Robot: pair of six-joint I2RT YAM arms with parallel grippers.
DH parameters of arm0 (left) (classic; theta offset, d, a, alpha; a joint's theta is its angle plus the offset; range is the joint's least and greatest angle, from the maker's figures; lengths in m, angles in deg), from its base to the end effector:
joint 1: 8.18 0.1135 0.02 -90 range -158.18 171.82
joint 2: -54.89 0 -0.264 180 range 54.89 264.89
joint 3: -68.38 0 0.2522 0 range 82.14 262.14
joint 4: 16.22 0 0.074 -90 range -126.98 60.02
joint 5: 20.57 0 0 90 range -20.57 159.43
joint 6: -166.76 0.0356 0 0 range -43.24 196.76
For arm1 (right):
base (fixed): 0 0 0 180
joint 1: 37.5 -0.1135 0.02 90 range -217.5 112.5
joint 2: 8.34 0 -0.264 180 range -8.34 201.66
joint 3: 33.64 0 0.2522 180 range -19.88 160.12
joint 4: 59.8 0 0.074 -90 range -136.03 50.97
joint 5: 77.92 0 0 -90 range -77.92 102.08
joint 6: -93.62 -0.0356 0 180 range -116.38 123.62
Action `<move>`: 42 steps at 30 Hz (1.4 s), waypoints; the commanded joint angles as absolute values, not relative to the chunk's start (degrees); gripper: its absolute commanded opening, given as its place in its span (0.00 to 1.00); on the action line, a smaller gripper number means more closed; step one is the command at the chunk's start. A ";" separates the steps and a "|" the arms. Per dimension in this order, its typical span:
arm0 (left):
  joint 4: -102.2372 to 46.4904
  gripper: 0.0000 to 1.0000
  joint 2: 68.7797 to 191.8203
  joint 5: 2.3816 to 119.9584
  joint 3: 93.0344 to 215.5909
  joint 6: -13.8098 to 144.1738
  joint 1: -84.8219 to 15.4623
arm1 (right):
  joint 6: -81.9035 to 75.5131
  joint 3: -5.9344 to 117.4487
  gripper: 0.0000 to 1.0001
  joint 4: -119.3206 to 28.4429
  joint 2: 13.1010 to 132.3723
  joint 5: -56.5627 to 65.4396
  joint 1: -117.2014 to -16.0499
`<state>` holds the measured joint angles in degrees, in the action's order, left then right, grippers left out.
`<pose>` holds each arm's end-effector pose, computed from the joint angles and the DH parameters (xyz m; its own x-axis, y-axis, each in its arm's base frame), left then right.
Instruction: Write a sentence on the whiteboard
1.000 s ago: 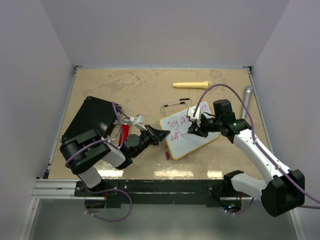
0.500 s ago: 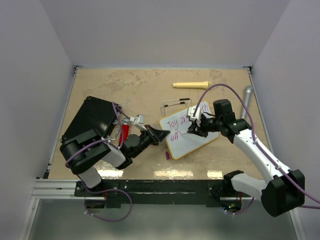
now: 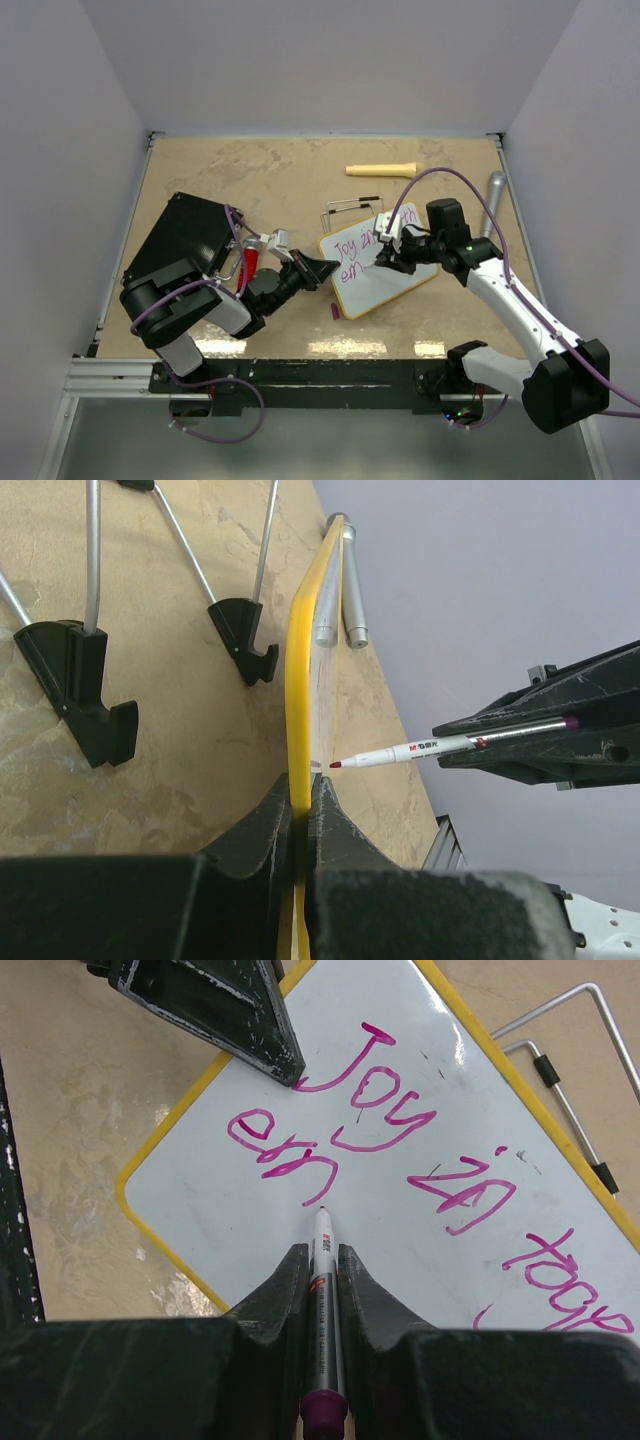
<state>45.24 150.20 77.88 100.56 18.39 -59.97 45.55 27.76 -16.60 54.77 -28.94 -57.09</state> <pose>0.1696 -0.2070 0.1482 -0.5939 -0.6072 -0.5279 0.3446 0.4009 -0.8488 0.2033 0.0972 0.2702 -0.0332 -0.5469 -0.8365 -0.9584 0.2547 -0.1285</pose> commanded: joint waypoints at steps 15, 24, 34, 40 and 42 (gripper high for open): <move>47.45 0.00 150.08 77.17 100.16 22.36 -60.12 | 43.61 29.52 0.00 -19.40 55.46 -28.53 -57.27; 48.07 0.00 150.52 76.99 100.07 22.18 -60.12 | 42.56 29.34 0.00 -20.28 55.90 -26.16 -57.45; 48.33 0.00 150.78 77.08 99.99 22.09 -60.12 | 39.83 29.60 0.00 -22.21 55.20 -20.53 -57.28; 48.25 0.00 150.96 76.99 100.16 22.18 -60.12 | 39.30 30.13 0.00 -22.92 55.82 -20.70 -57.27; 48.25 0.00 151.13 76.90 100.16 22.09 -60.21 | 38.95 30.48 0.00 -23.36 56.08 -20.88 -57.36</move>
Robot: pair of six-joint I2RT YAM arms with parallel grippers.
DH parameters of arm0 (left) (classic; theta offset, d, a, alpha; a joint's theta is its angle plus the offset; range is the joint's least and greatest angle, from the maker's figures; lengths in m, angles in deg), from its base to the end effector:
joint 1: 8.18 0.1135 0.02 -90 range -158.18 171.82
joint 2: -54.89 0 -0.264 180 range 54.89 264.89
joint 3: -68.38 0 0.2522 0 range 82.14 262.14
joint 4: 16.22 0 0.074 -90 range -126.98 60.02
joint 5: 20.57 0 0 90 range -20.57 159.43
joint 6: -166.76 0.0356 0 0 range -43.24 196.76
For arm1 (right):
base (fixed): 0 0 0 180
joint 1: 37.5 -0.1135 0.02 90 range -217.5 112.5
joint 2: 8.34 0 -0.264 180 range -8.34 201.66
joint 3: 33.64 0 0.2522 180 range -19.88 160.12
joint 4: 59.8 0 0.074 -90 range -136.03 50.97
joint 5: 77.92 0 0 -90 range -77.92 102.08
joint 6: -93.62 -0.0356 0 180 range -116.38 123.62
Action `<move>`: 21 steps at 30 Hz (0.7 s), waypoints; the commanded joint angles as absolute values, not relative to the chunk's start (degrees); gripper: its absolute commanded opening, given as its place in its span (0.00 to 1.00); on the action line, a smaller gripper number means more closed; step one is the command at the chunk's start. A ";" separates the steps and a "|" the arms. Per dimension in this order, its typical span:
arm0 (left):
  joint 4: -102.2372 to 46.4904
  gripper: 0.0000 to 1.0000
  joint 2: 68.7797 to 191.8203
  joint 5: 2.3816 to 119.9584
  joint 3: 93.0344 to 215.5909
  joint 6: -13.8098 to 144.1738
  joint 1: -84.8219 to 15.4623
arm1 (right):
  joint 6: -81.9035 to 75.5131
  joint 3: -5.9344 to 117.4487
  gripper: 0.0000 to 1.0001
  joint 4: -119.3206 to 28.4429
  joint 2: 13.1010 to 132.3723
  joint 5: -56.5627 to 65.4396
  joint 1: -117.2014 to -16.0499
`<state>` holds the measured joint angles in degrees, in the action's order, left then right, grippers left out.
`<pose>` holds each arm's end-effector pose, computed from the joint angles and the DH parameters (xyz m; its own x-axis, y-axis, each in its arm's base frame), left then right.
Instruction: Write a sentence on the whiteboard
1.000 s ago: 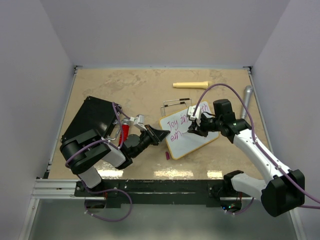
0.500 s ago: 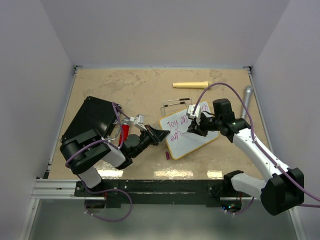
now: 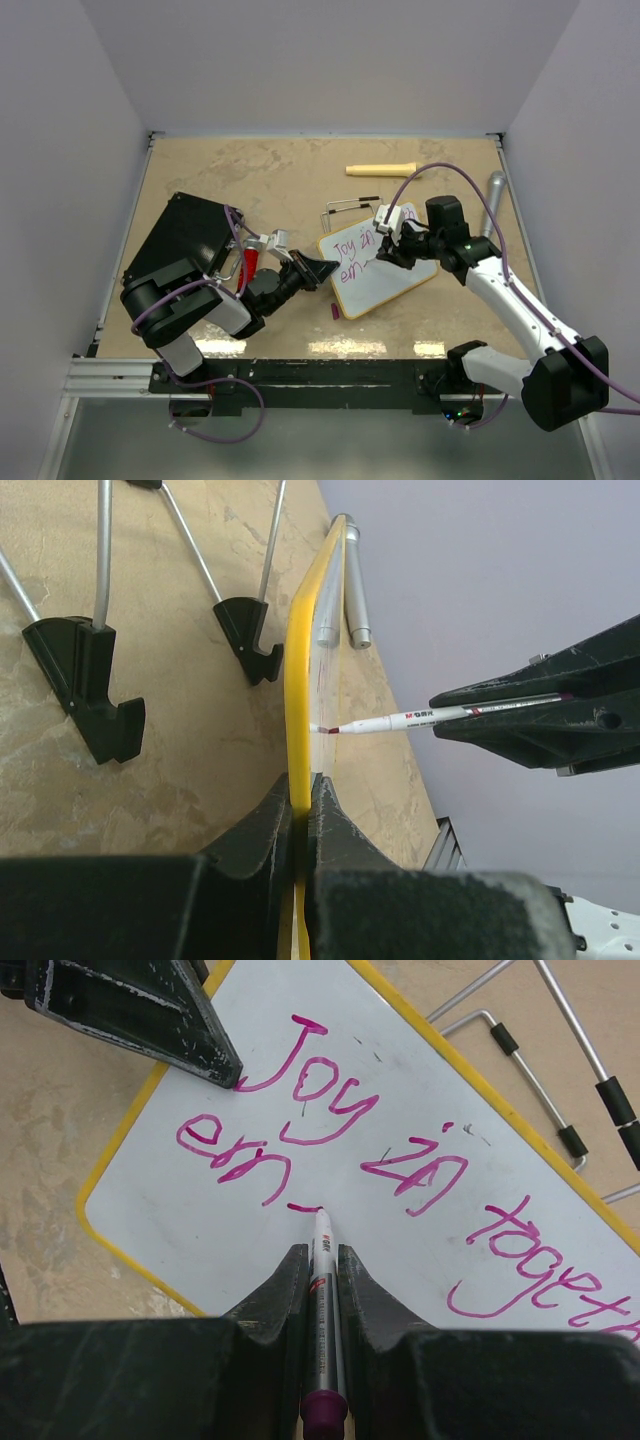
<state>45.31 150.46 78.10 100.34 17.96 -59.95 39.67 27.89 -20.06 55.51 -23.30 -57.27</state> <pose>0.1693 -0.2063 0.1464 -0.5961 -0.6097 -0.5224 0.3348 0.4026 -0.8520 0.2115 0.0979 0.2713 -0.1093 -0.5492 -0.8285 -0.9210 0.3694 -0.1233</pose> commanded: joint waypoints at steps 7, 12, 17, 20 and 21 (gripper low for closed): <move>48.25 0.00 151.05 76.90 100.25 22.27 -60.21 | 39.13 31.54 0.00 -23.36 57.40 -23.86 -57.36; 48.24 0.00 151.05 76.90 100.25 22.18 -60.12 | 41.14 31.54 0.00 -21.34 57.49 -26.76 -57.62; 48.16 0.00 150.87 76.99 100.25 22.18 -60.21 | 43.87 31.54 0.00 -18.09 57.49 -29.32 -57.80; 48.16 0.00 150.70 77.16 100.16 22.27 -60.12 | 44.93 31.45 0.00 -16.77 57.40 -29.23 -58.06; 48.16 0.00 150.69 77.25 100.16 22.27 -60.12 | 45.36 31.28 0.00 -16.42 57.40 -29.23 -57.98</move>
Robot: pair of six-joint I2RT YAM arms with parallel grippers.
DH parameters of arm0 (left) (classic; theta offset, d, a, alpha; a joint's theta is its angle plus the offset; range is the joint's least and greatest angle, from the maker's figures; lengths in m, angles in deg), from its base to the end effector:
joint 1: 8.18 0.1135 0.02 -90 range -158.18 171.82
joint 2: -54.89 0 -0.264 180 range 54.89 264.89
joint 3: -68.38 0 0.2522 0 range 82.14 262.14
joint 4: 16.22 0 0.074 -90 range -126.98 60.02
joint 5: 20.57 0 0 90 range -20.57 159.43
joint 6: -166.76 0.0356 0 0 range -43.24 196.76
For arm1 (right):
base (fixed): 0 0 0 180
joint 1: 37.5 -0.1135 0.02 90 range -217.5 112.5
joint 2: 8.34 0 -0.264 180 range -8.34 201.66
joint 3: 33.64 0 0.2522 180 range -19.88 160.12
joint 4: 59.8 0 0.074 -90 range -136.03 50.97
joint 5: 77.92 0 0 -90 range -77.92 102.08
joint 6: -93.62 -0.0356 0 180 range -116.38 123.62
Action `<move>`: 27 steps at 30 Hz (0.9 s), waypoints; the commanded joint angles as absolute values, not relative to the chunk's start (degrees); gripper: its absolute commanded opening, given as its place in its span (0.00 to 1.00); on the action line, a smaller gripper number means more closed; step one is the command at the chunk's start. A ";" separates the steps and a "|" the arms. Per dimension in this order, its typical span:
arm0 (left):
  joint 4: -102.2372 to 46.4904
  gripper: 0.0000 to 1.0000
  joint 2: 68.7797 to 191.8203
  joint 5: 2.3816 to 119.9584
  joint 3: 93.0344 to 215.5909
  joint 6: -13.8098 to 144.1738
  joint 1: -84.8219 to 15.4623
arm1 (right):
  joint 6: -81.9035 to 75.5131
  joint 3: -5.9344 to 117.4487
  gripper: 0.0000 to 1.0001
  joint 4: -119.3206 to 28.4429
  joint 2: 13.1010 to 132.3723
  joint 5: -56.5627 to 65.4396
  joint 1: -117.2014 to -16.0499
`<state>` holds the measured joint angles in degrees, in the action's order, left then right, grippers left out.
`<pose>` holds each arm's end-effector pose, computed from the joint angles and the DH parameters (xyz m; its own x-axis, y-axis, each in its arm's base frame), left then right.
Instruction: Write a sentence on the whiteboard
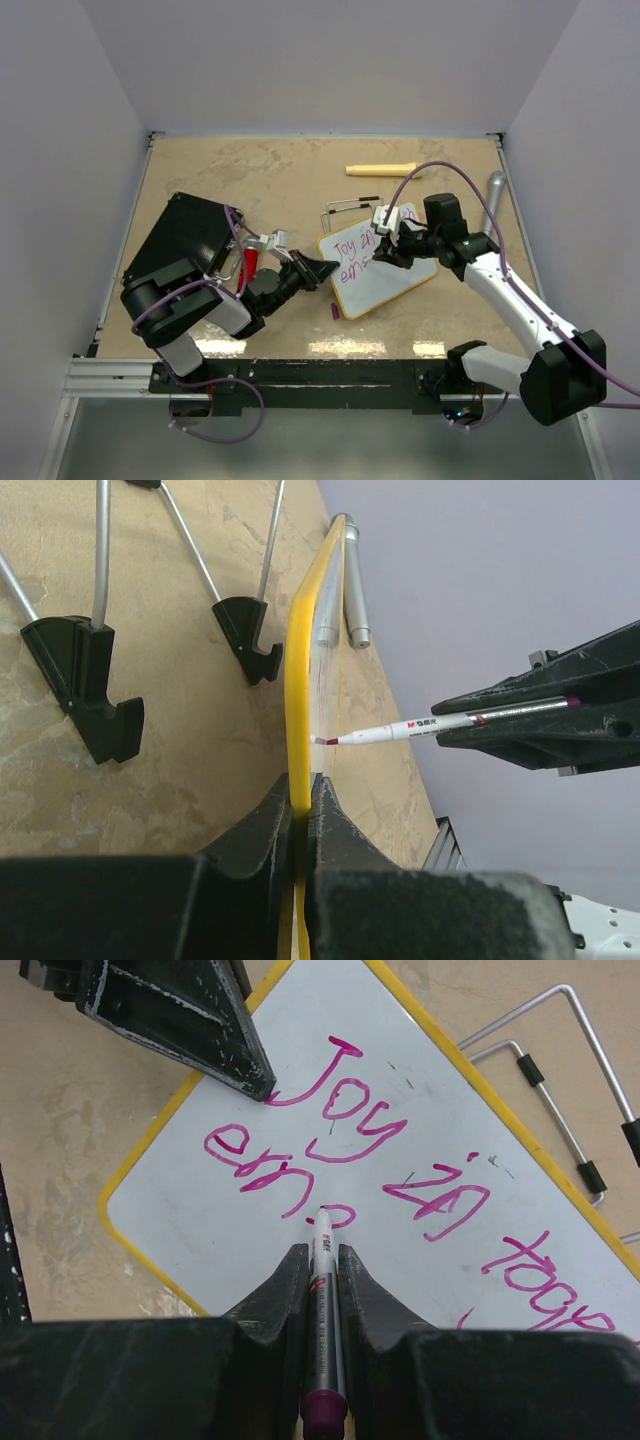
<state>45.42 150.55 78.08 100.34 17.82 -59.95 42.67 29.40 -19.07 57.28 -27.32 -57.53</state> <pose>0.1694 -0.2063 0.1462 -0.5971 -0.6106 -0.5202 0.3336 0.4007 -0.8533 0.2148 0.1023 0.2730 -0.0604 -0.5402 -0.8394 -0.9485 0.2929 -0.1203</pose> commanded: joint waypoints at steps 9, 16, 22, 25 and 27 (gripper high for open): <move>48.07 0.00 150.43 77.25 99.99 22.36 -60.12 | 45.99 30.22 0.00 -14.31 56.35 -25.38 -58.15; 48.07 0.00 150.34 77.08 99.99 22.36 -60.12 | 43.08 29.43 0.00 -16.85 55.73 -20.09 -58.07; 47.63 0.00 150.08 76.99 100.07 22.45 -60.21 | 43.61 31.36 0.00 -15.54 54.59 -27.53 -56.40; 47.37 0.00 149.99 76.90 100.07 22.53 -60.21 | 43.70 32.24 0.00 -15.88 53.18 -29.66 -53.94; 47.37 0.00 149.99 76.99 100.16 22.53 -60.12 | 42.73 32.16 0.00 -16.67 53.09 -29.23 -53.15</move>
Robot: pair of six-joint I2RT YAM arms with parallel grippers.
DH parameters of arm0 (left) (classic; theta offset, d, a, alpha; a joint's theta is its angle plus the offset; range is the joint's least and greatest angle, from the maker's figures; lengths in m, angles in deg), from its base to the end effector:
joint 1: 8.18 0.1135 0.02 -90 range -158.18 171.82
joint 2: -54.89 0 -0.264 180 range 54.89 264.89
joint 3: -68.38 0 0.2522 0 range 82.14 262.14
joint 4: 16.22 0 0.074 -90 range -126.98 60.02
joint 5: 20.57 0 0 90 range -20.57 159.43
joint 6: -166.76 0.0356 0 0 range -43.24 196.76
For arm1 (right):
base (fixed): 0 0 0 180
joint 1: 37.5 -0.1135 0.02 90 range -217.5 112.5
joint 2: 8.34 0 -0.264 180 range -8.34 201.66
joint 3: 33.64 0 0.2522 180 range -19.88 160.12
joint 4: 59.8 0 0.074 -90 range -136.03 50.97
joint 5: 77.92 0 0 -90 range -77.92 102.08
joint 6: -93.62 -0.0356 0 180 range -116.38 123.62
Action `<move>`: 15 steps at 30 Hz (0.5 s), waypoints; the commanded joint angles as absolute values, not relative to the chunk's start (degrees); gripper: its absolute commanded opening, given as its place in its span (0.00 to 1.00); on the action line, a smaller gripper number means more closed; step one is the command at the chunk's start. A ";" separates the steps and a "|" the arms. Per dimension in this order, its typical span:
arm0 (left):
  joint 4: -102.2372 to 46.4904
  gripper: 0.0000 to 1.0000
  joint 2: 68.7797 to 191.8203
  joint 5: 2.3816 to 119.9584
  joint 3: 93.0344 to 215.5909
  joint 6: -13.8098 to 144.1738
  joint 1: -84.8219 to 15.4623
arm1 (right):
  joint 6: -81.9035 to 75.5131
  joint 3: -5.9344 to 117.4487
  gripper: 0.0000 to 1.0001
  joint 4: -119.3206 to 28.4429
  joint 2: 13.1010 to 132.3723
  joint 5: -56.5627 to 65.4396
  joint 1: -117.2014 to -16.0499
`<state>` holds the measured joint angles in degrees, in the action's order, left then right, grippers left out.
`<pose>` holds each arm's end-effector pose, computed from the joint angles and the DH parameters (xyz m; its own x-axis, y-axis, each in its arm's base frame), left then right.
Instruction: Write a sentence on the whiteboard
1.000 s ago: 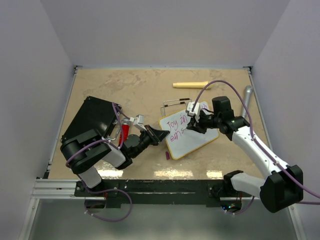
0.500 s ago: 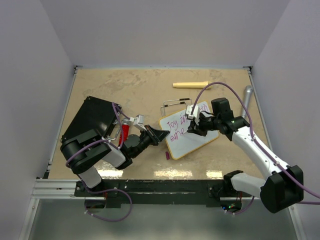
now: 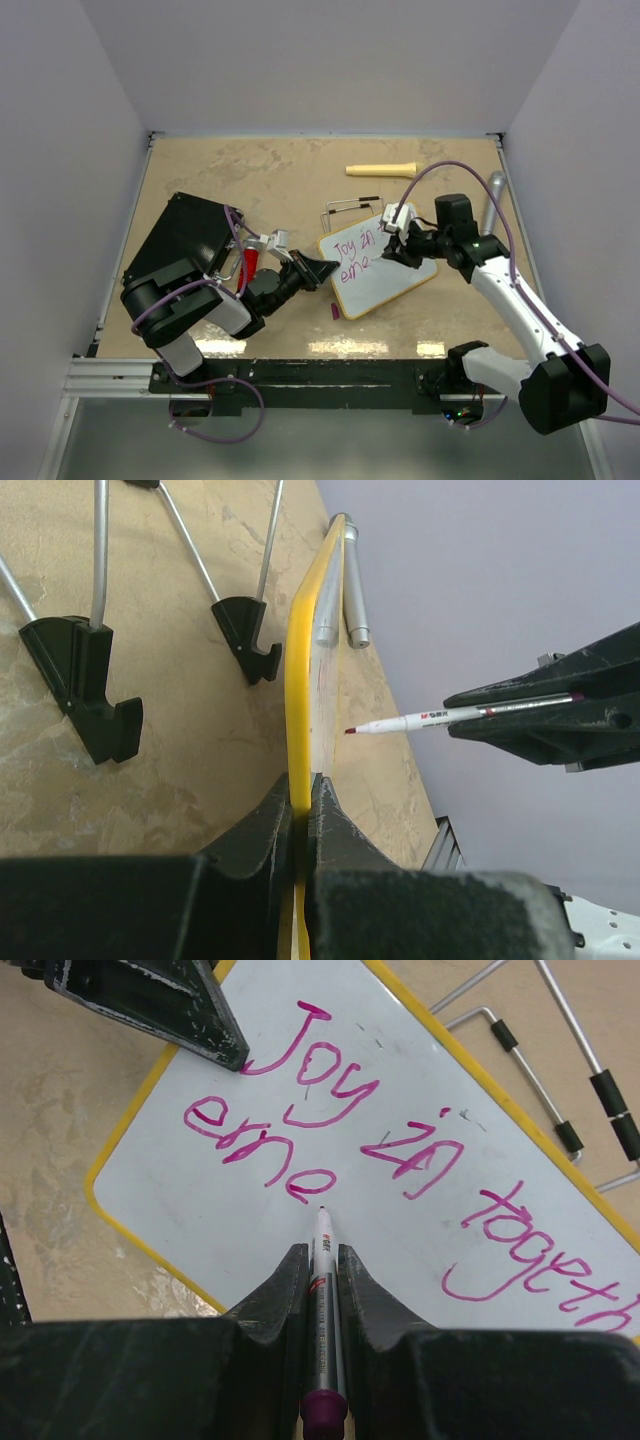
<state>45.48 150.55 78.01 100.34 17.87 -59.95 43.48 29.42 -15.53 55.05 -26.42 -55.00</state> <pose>0.1693 -0.2064 0.1463 -0.5972 -0.6100 -0.5208 0.3352 0.4001 -0.8530 0.2093 0.0892 0.2766 -0.0923 -0.5550 -0.8267 -0.9343 0.3353 -0.1208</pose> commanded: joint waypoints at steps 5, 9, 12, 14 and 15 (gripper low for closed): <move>47.37 0.00 150.17 76.81 100.25 22.53 -60.12 | 40.45 31.10 0.00 -19.58 53.62 -26.16 -52.88; 47.63 0.00 150.34 76.64 100.34 22.53 -60.21 | 40.45 31.27 0.00 -19.75 54.85 -25.89 -52.79; 47.81 0.00 150.43 76.64 100.34 22.53 -60.21 | 40.09 31.28 0.00 -20.37 55.55 -25.80 -52.88; 47.89 0.00 150.61 76.55 100.25 22.62 -60.12 | 39.57 31.10 0.00 -21.16 56.08 -25.27 -52.88; 48.07 0.00 150.61 76.64 100.25 22.53 -60.12 | 39.57 31.10 0.00 -21.16 56.43 -25.19 -52.79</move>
<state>45.48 150.55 77.97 100.34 17.89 -59.95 40.92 29.62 -18.44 55.69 -26.03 -52.92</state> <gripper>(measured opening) 0.066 0.142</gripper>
